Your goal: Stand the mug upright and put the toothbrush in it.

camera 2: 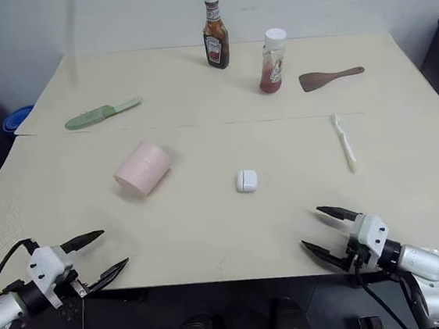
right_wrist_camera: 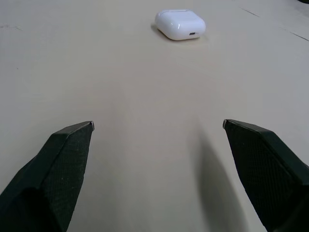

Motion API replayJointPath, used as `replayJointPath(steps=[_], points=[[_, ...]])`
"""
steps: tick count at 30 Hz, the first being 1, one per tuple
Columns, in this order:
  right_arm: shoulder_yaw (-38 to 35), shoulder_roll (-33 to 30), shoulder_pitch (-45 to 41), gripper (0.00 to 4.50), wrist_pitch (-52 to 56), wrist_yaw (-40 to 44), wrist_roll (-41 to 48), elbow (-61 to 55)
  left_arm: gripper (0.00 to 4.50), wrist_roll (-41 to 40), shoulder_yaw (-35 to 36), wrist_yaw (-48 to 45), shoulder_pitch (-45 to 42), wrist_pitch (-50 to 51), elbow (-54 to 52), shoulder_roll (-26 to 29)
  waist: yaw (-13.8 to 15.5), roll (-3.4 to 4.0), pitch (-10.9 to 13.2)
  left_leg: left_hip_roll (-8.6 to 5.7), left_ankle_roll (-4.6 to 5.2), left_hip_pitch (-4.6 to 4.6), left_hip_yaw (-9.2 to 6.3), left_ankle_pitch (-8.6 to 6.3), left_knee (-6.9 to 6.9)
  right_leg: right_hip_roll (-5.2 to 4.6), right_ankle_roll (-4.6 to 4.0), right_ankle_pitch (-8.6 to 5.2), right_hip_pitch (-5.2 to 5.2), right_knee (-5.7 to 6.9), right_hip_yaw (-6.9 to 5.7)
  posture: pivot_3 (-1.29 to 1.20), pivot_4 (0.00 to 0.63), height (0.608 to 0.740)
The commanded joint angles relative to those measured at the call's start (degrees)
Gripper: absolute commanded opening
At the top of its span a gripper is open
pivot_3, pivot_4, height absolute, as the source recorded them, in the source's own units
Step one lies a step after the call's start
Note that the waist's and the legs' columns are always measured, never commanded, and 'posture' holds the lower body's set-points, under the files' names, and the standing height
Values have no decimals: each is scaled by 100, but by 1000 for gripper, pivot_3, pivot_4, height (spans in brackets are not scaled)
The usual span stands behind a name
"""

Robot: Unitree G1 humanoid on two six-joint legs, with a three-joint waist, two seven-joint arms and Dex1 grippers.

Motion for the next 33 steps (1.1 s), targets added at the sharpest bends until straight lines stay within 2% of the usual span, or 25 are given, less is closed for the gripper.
replayJointPath(steps=[1,5,20,25,29,33], points=[[-83,-47,-6,4480,79,-126,62,-256,4500,-16,10,28,-16,-42,-151,-16,1,0,0,0,0,0,0,0,0,0,0,0,0,0,0,0,150,740],[-68,-61,-21,4480,194,-176,75,-361,4500,-321,-23,-119,48,210,-296,-34,1,0,0,0,0,0,0,0,1,0,0,0,0,0,0,0,150,740],[-49,-117,-185,4480,721,-268,105,-760,4500,-612,2,-460,23,506,-356,11,0,0,0,0,0,-1,0,0,6,4,0,0,0,3,0,0,150,740],[180,-208,-838,4480,1023,-103,71,-662,4500,-761,-79,-708,-44,624,-492,70,-19,0,0,2,0,-1,1,0,14,5,0,0,-2,10,2,0,150,740],[671,-232,-1941,4480,1753,96,49,-411,4500,-1617,-138,-1001,-368,1455,-895,231,-23,1,1,6,-1,-4,-2,1,26,7,0,0,-2,16,2,0,150,740],[1232,-73,-3154,4480,2294,12,-419,362,4500,-1896,-359,-1060,-784,1919,-1246,345,-29,5,3,5,-7,-9,-4,4,30,5,-1,0,-5,21,1,0,150,740]])
